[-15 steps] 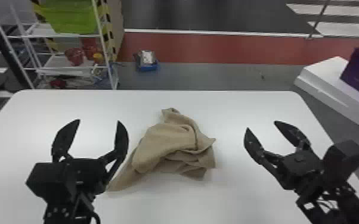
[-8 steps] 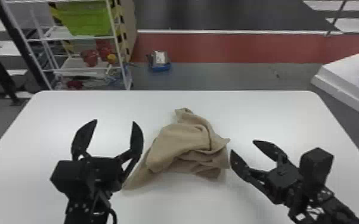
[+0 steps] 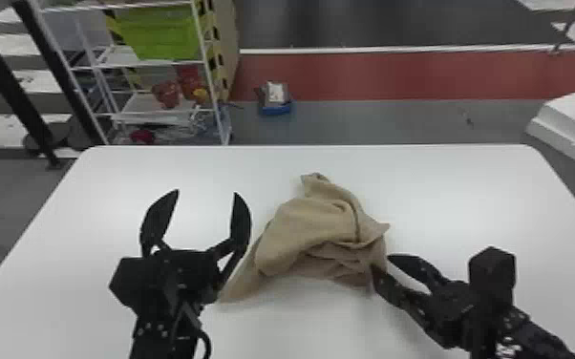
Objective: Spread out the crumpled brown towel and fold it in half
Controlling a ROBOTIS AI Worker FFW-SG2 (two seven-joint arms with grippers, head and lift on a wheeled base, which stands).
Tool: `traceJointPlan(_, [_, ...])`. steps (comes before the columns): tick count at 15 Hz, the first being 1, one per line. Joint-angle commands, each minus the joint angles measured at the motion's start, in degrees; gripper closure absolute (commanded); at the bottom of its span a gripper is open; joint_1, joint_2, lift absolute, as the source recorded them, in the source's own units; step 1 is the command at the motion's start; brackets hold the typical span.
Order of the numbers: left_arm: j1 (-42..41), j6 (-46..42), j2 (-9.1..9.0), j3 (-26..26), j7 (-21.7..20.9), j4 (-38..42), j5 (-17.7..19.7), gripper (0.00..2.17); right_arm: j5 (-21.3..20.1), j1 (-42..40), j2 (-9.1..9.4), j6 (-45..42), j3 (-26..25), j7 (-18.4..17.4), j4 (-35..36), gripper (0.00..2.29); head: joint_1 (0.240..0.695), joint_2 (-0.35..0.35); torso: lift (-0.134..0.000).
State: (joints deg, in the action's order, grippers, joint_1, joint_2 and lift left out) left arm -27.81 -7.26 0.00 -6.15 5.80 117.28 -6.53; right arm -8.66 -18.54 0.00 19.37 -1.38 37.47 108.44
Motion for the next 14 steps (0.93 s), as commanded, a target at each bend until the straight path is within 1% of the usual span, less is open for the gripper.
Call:
traceJointPlan(1, [0.2,-0.2,-0.15,0.0,0.1,-0.4,0.1,0.15,0.8,-0.2,0.05,-2.4,0.0,2.0,0.5,1.65,0.695,0.077,-0.124])
traceJointPlan(2, [0.2,-0.2,-0.15,0.1,0.1,-0.4,0.4,0.15,1.2,-0.2,0.05,-2.9,-0.1,3.3,1.0,1.69,0.695,0.086,-0.124])
traceJointPlan(3, [0.5,-0.2,-0.15,0.1,0.1,-0.5,0.4,0.15,1.3,-0.3,0.05,-3.1,0.0,3.6,1.6,1.77,0.695,0.091,-0.124])
traceJointPlan(4, [0.7,-0.2,-0.15,0.1,0.1,-0.7,0.4,0.15,2.2,-0.4,0.05,-1.3,0.0,4.8,3.4,1.80,0.695,0.095,-0.124])
traceJointPlan(8, [0.8,-0.2,-0.15,0.6,0.1,-0.6,0.9,0.15,7.9,-2.6,0.05,5.7,0.0,6.4,16.5,1.80,0.695,0.109,-0.124])
traceJointPlan(10, [0.6,-0.5,-0.15,1.0,0.2,-0.6,1.4,0.15,9.8,-2.5,0.05,10.5,0.1,5.7,23.2,1.80,0.695,0.124,-0.124])
traceJointPlan(12, [0.3,-0.9,-0.15,1.1,0.4,-0.4,1.4,0.15,12.2,-0.4,0.05,18.0,-0.5,5.2,29.4,1.80,0.695,0.131,-0.124])
traceJointPlan(14, [-0.7,-3.0,-0.15,1.1,0.6,0.1,1.3,0.15,13.8,1.3,0.05,21.4,-2.4,2.7,33.2,1.80,0.695,0.139,-0.124])
